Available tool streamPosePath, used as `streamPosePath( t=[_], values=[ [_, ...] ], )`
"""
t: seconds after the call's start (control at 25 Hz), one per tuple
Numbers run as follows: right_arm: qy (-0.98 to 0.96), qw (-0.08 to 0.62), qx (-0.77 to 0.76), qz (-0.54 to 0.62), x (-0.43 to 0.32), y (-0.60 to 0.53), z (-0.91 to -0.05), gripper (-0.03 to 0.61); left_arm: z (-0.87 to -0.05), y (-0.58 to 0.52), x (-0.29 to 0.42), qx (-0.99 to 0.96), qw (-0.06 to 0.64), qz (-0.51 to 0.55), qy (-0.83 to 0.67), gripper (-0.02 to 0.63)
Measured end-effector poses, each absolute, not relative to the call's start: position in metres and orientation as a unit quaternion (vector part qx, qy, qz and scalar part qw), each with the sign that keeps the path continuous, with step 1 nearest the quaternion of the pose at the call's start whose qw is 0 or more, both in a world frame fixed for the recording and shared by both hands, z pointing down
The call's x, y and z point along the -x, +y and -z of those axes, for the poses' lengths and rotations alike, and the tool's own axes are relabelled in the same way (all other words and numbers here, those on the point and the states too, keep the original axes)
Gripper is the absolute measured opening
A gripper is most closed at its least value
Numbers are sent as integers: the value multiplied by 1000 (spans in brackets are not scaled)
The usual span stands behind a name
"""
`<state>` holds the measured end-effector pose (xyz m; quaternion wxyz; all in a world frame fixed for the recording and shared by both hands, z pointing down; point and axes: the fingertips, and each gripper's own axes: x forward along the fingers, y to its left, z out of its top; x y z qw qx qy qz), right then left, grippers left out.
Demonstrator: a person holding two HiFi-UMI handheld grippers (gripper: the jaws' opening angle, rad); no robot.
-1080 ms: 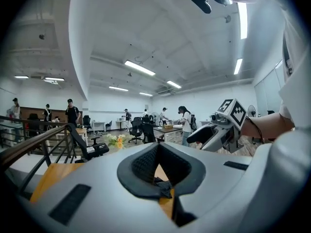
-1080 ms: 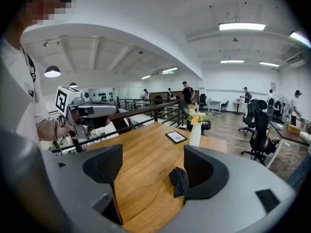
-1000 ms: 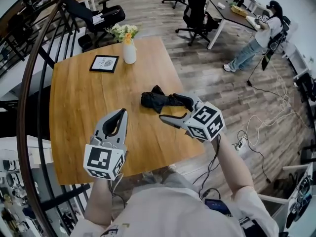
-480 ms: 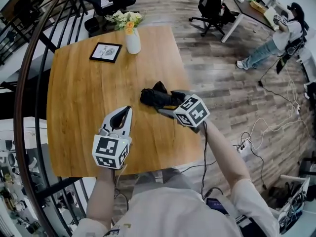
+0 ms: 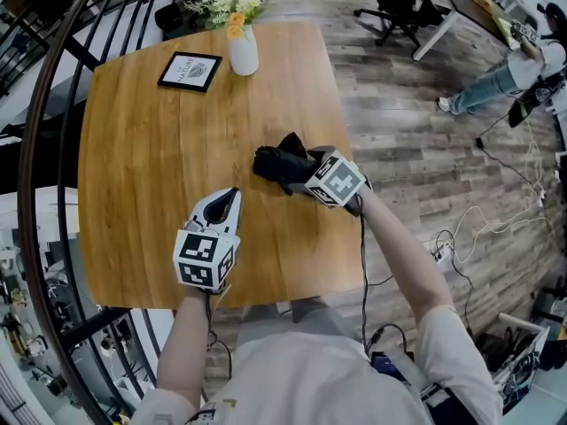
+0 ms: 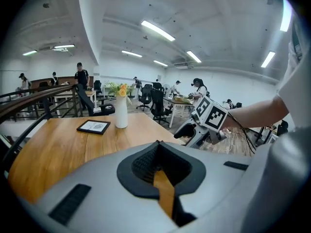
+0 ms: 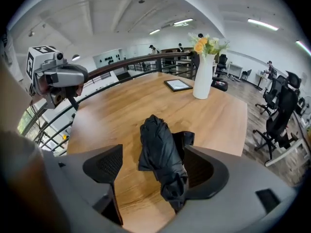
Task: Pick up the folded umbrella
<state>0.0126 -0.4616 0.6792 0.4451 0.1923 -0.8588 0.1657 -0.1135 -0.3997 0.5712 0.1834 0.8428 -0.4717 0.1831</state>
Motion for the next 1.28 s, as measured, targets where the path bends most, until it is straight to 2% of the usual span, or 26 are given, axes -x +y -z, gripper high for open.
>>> streamPosePath(
  t=[0.32,0.92,1.04,1.28],
  values=[
    [-845,487,-164,-147,-11,-470,-727,403,-626,-395,110,-828,241,-220,-456,15],
    [-807,564,-160,-74,-1,-485,-788,401,-657,-371,120,-818,273,-227,-453,15],
    [-802,572,-165,-53,-7,-489,-791,311,-656,-366,119,-818,275,-220,-455,15],
    [-804,553,-184,-119,-11,-477,-783,275,-643,-364,106,-824,274,-193,-456,15]
  ],
)
